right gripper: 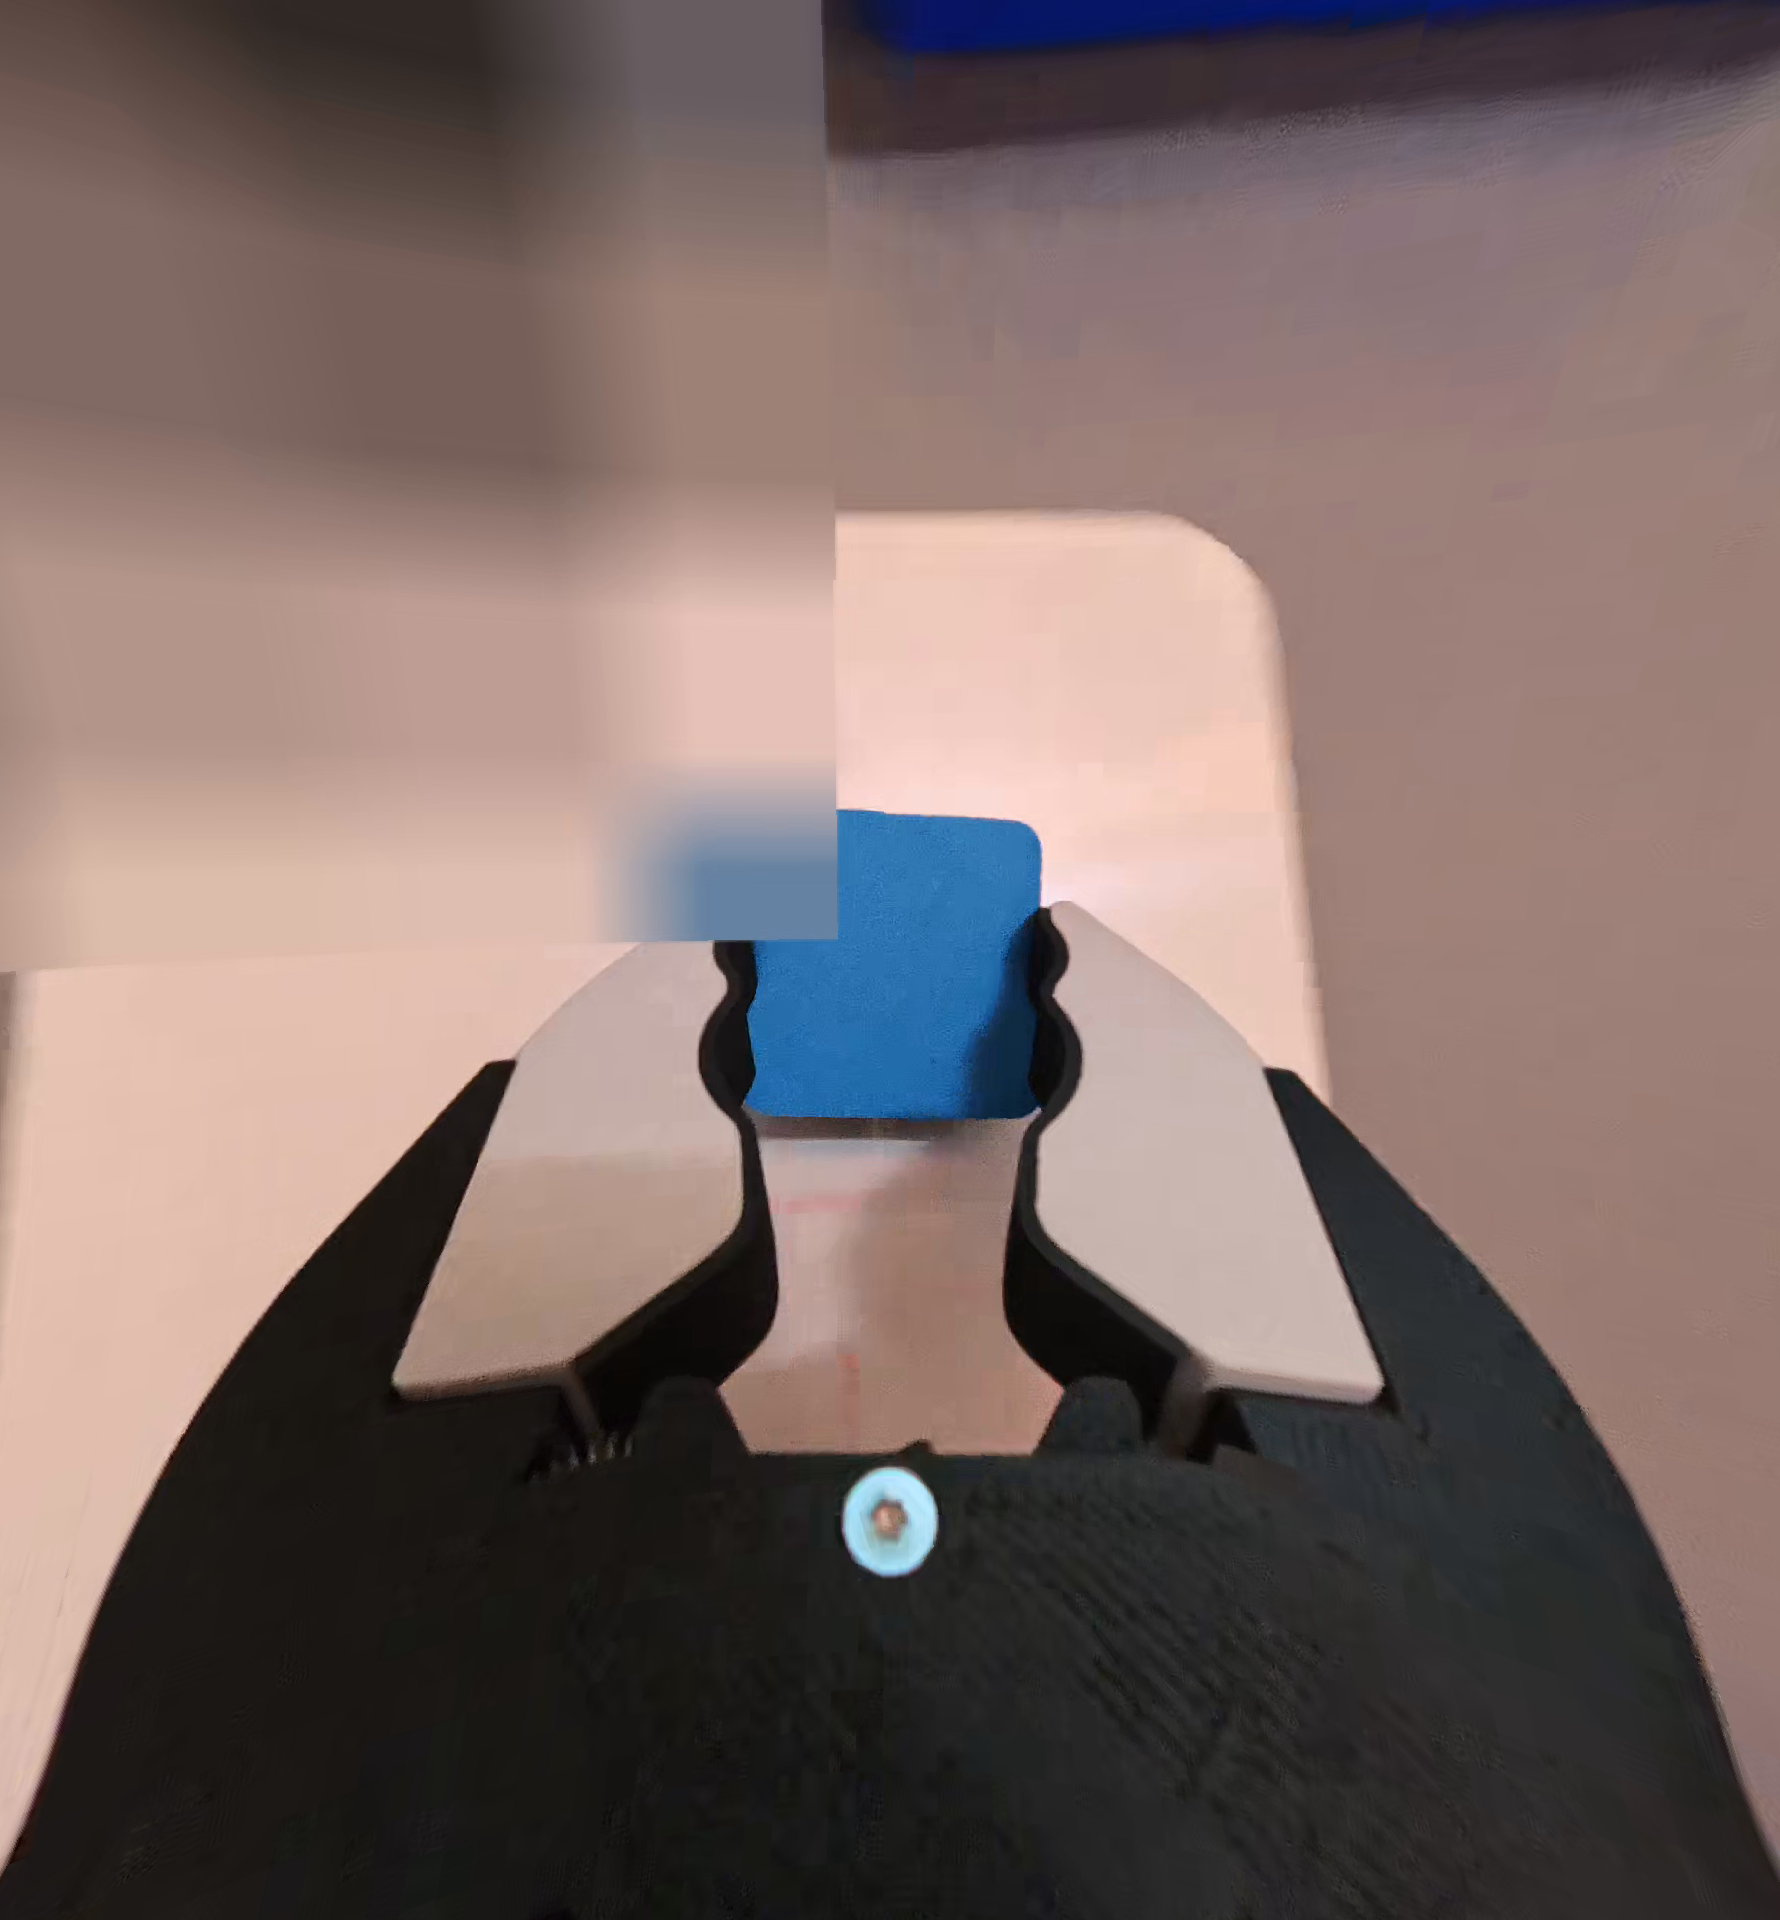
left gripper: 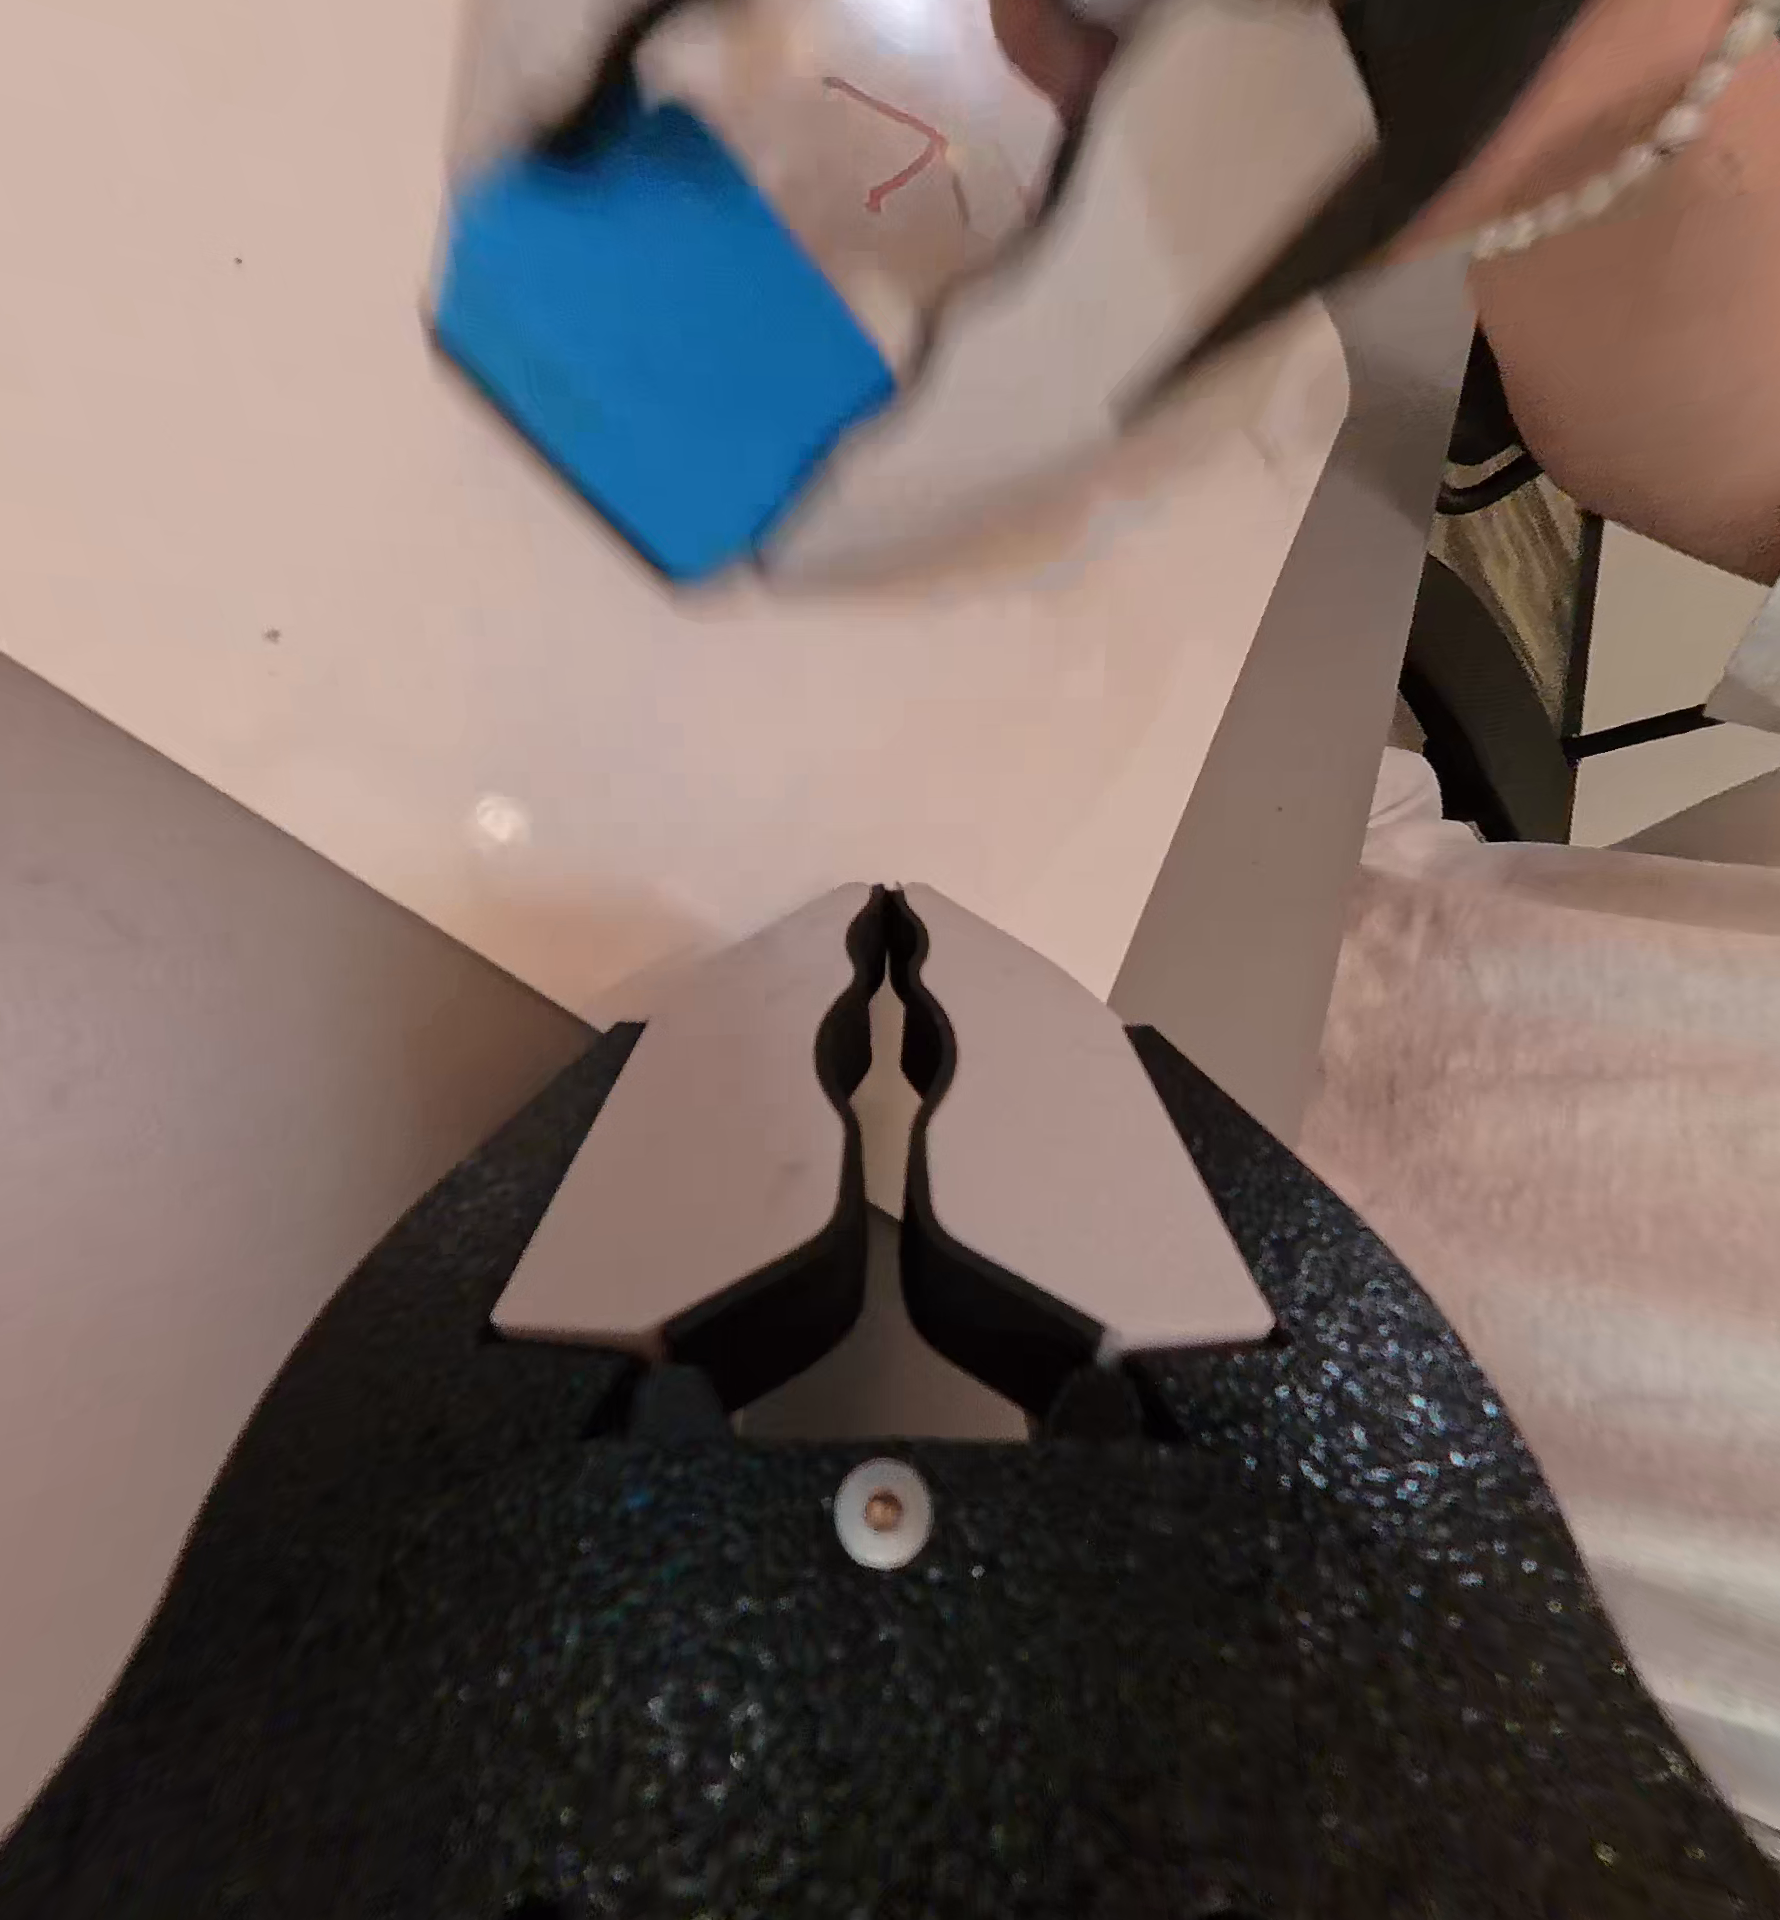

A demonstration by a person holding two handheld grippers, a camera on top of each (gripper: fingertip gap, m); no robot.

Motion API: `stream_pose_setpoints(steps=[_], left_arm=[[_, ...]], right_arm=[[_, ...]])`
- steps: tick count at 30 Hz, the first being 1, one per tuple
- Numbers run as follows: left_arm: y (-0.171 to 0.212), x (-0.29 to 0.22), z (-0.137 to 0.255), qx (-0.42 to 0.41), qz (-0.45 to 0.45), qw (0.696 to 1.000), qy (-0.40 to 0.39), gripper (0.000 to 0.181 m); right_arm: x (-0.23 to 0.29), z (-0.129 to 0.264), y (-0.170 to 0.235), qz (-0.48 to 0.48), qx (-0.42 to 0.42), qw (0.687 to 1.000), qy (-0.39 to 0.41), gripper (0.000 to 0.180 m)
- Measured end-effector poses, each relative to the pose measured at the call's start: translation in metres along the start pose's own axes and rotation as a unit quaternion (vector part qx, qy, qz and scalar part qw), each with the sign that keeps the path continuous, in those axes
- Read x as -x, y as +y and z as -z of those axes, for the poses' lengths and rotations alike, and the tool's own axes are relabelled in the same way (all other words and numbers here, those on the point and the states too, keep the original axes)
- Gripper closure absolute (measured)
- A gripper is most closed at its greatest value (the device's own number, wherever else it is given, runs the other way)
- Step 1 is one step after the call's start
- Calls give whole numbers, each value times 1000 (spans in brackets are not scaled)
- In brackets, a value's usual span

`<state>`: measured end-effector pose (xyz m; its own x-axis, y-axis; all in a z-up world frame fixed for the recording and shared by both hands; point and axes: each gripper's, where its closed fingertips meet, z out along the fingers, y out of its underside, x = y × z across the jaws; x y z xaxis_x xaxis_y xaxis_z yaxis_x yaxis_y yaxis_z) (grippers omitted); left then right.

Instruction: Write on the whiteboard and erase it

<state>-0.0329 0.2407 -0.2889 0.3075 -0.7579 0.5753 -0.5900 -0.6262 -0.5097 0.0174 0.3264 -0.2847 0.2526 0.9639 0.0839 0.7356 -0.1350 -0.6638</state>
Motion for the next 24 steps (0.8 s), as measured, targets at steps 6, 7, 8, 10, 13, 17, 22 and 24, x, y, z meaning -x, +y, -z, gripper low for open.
stream_pose_setpoints(steps=[6, 7, 8, 10, 13, 17, 22, 24], left_arm=[[0, -1, 0, 3, 0, 1000, 6, 181], [0, -1, 0, 5, -1, 1000, 7, 181], [0, -1, -1, 6, -1, 1000, 9, 181], [-1, -1, -1, 7, 1, 1000, 11, 181], [-1, -1, -1, 6, 0, 1000, 7, 181], [-1, 0, -1, 4, -3, 1000, 3, 181], [-3, 0, -3, 2, -7, 1000, -5, 181], [-3, -1, -4, 2, -12, 1000, -8, 181]], right_arm=[[40, 23, 19, 41, -14, 998, -44, 128], [39, 24, 21, 37, 0, 999, -39, 128], [27, 25, 24, 10, -2, 999, -31, 128], [-12, 28, 30, -62, -33, 998, 2, 128], [21, 20, 15, -40, -41, 996, -69, 128], [27, 12, 10, 12, -7, 999, -39, 128], [37, 14, 10, 14, -12, 997, -70, 128], [45, 19, 16, 60, 18, 997, -47, 128]])
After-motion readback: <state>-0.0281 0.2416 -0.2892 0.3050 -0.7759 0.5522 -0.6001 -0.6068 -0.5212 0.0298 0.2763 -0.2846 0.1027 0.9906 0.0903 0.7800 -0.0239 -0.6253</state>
